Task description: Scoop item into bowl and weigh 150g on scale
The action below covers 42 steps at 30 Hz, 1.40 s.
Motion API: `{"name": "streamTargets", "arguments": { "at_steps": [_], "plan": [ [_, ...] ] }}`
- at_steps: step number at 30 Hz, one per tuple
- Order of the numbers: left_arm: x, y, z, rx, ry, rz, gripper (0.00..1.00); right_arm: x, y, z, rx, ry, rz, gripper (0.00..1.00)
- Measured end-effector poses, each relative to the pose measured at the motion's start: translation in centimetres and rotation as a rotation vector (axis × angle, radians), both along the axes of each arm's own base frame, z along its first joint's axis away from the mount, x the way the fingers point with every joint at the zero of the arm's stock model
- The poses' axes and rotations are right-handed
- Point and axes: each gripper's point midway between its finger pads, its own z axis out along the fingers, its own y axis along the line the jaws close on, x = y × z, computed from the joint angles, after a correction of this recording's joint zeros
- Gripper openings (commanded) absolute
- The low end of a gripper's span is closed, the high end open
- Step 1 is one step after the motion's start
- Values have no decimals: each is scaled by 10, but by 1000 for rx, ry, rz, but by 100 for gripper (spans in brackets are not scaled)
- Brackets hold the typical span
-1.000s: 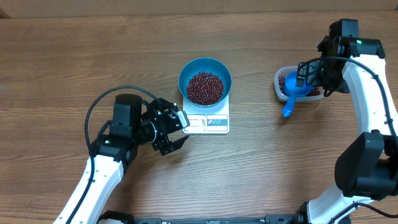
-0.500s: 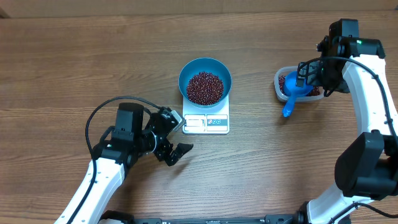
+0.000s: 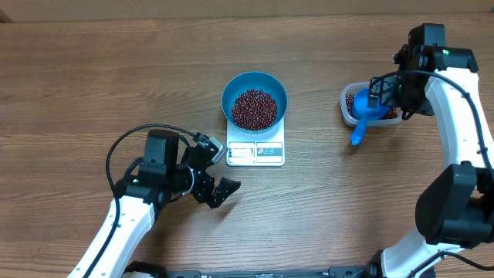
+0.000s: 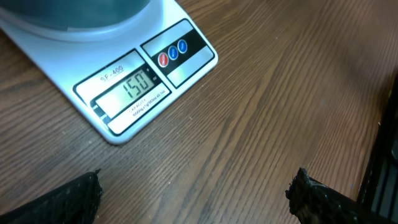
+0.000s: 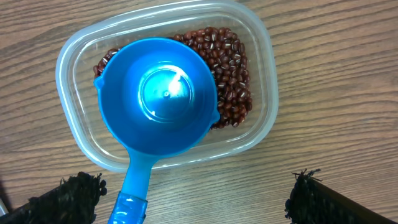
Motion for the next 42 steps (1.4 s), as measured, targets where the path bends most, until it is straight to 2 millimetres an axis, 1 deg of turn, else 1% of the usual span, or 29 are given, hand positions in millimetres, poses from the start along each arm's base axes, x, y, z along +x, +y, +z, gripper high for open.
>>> {"name": "streamTargets", "arguments": {
  "at_steps": [10, 16, 19, 23, 26, 32, 42],
  "plan": [
    [1, 16, -14, 81, 66, 107, 99, 0, 0, 0, 0, 0, 0, 100],
    [-14, 26, -24, 140, 145, 131, 100, 0, 0, 0, 0, 0, 0, 100],
    [-19, 31, -23, 168, 155, 143, 99, 0, 0, 0, 0, 0, 0, 100],
    [-17, 38, -7, 202, 113, 156, 99, 0, 0, 0, 0, 0, 0, 100],
    [-11, 42, 9, 226, 49, 155, 100, 0, 0, 0, 0, 0, 0, 100],
    [-3, 50, 34, 271, -83, 148, 99, 0, 0, 0, 0, 0, 0, 100],
    [-7, 57, 71, 285, -278, 147, 100, 0, 0, 0, 0, 0, 0, 100]
  ]
}}
